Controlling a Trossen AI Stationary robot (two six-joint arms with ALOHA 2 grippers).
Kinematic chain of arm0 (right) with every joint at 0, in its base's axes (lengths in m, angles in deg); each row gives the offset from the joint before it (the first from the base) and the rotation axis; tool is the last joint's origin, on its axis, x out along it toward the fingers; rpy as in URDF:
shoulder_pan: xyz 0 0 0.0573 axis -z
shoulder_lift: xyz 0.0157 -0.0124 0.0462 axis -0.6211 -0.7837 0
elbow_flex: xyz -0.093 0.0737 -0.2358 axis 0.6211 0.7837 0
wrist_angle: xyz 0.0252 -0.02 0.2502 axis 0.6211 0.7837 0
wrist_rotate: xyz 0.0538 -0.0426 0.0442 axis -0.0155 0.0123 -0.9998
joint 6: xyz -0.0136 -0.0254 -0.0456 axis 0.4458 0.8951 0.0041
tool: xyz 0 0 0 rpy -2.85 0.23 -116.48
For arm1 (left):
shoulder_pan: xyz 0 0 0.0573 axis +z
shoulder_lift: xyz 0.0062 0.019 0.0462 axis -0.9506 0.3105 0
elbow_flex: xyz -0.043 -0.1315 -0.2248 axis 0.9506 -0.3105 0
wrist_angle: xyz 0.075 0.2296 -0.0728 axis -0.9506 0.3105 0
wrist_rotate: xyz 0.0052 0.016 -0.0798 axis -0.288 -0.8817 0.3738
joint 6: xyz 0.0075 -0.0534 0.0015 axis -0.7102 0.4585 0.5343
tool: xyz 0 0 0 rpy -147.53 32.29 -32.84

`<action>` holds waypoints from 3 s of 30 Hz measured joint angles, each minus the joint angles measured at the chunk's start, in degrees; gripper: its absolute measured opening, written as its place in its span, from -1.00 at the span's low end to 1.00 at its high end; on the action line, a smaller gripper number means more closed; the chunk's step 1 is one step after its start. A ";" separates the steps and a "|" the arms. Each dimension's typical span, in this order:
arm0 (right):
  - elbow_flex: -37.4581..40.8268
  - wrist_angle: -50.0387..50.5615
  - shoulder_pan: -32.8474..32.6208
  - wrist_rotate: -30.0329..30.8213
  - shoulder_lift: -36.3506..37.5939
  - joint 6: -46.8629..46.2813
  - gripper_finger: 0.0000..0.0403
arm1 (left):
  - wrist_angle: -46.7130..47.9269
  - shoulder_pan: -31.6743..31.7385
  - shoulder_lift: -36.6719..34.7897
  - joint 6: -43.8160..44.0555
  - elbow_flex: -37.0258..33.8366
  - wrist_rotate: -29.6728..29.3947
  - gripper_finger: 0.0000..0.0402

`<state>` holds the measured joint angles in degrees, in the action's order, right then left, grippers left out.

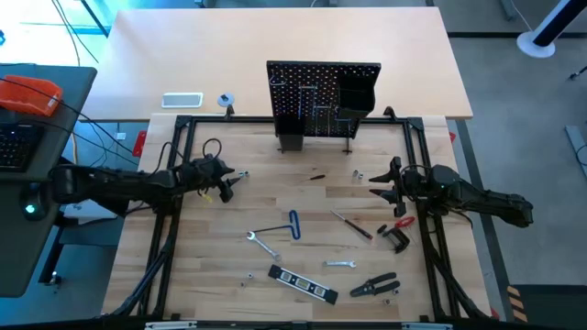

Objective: Hang tools onto peg board
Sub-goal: Put the bolts on the pegboard

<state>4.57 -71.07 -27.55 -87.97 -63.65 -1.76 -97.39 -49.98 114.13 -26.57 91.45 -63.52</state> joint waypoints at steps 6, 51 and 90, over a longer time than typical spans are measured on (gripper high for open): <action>0.00 0.00 0.00 -0.01 0.00 -0.01 -0.27 | -8.23 0.55 8.58 -0.47 0.00 1.12 -0.11; 0.00 0.00 -0.01 0.00 0.00 0.00 -0.27 | 2.12 -3.99 14.63 1.93 6.26 2.97 -0.72; 0.00 0.00 0.00 -0.07 -0.02 -0.02 -0.27 | 6.57 -10.60 29.06 -25.21 71.22 3.27 -0.72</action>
<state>4.57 -71.07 -27.56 -88.03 -63.67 -1.77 -90.82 -60.58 143.19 -51.78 162.68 -60.25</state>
